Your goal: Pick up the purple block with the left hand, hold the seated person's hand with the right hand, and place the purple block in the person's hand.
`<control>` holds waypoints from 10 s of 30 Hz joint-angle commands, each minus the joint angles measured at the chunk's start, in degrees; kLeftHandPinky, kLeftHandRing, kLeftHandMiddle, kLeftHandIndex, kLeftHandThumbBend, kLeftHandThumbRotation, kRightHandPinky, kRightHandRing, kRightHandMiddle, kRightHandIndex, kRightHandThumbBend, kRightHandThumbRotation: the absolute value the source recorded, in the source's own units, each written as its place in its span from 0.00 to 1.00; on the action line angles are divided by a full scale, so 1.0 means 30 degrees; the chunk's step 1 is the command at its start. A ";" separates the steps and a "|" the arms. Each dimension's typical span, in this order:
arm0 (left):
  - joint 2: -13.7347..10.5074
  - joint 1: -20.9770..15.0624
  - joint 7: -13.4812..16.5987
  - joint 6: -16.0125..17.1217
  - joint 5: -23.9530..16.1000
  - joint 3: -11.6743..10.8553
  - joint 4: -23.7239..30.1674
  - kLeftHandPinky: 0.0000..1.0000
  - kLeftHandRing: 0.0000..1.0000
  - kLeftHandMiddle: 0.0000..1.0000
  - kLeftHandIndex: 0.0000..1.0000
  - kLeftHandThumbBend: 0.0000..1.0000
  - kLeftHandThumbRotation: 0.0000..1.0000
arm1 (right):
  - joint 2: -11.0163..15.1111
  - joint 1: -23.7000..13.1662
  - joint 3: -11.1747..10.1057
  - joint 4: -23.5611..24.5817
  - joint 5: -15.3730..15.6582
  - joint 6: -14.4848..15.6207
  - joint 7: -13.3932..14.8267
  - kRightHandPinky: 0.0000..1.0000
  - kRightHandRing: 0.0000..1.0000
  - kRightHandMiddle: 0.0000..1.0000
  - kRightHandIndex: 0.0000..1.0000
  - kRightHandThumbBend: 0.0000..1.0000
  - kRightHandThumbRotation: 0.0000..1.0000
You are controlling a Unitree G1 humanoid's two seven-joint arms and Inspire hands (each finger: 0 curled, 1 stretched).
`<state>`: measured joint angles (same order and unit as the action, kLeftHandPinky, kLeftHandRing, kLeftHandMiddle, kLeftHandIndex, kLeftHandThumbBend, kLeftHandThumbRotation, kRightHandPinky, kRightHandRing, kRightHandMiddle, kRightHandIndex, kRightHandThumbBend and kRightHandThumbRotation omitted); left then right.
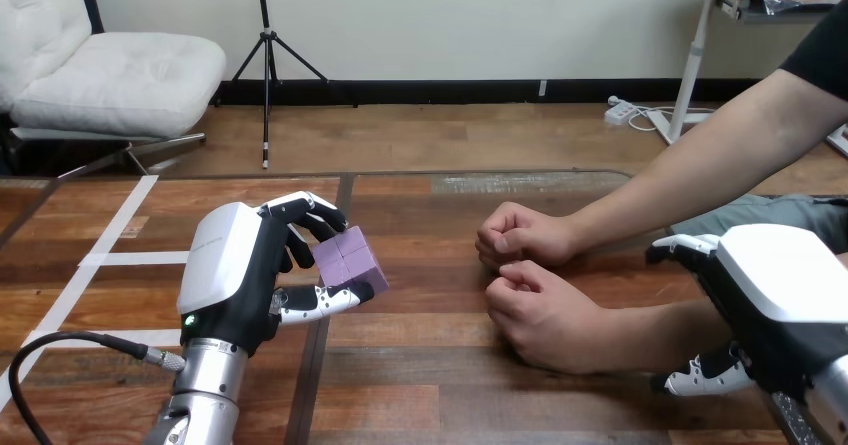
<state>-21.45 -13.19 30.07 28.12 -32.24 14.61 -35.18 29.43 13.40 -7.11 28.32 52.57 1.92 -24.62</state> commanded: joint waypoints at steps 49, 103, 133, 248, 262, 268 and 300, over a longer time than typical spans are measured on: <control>-0.0078 -0.1041 0.0359 0.0741 0.0027 -0.0587 0.0555 0.33 0.40 0.49 0.55 0.59 0.00 | 0.2672 -0.4954 0.3652 -0.1621 0.1431 0.0194 -0.4047 0.77 0.79 0.79 0.77 0.88 0.05; -0.0236 -0.0748 0.0032 0.0855 -0.0075 -0.1035 0.1031 0.34 0.41 0.50 0.55 0.60 0.00 | 0.2412 -0.5397 0.4970 -0.4246 0.3537 0.2294 -0.3550 0.76 0.77 0.78 0.77 0.78 0.07; -0.0345 -0.0738 0.0086 0.1150 -0.0080 -0.1074 0.0783 0.34 0.41 0.50 0.55 0.60 0.00 | 0.2093 -0.5792 0.5296 -0.5388 0.4624 0.4548 -0.2057 0.81 0.83 0.83 0.82 0.76 0.13; -0.0351 -0.0509 0.0170 0.1099 -0.0254 -0.1306 0.1189 0.34 0.41 0.50 0.55 0.61 0.00 | 0.1905 -0.8923 0.8288 -1.0736 0.2524 0.3962 -0.2882 0.47 0.61 0.66 0.68 0.73 0.15; -0.0390 -0.0554 0.0212 0.1220 -0.0229 -0.1327 0.1103 0.34 0.41 0.50 0.55 0.61 0.00 | 0.1885 -0.9086 0.8512 -1.0914 0.2437 0.4502 -0.2920 0.32 0.44 0.55 0.70 0.72 0.12; -0.0387 -0.0563 0.0163 0.1223 -0.0196 -0.1334 0.1081 0.35 0.41 0.50 0.55 0.61 0.00 | 0.1792 -0.8977 0.8386 -1.0909 0.2195 0.4655 -0.2541 0.25 0.36 0.48 0.69 0.73 0.08; -0.0376 -0.0664 0.0178 0.1198 -0.0240 -0.1314 0.0979 0.35 0.41 0.50 0.55 0.61 0.00 | 0.2168 -0.8722 0.8027 -1.0785 0.0698 0.4581 -0.1260 0.28 0.38 0.47 0.60 0.68 0.00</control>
<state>-21.75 -13.03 29.87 30.99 -32.70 11.93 -34.16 36.30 -12.31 17.46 -2.89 56.57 15.53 -28.64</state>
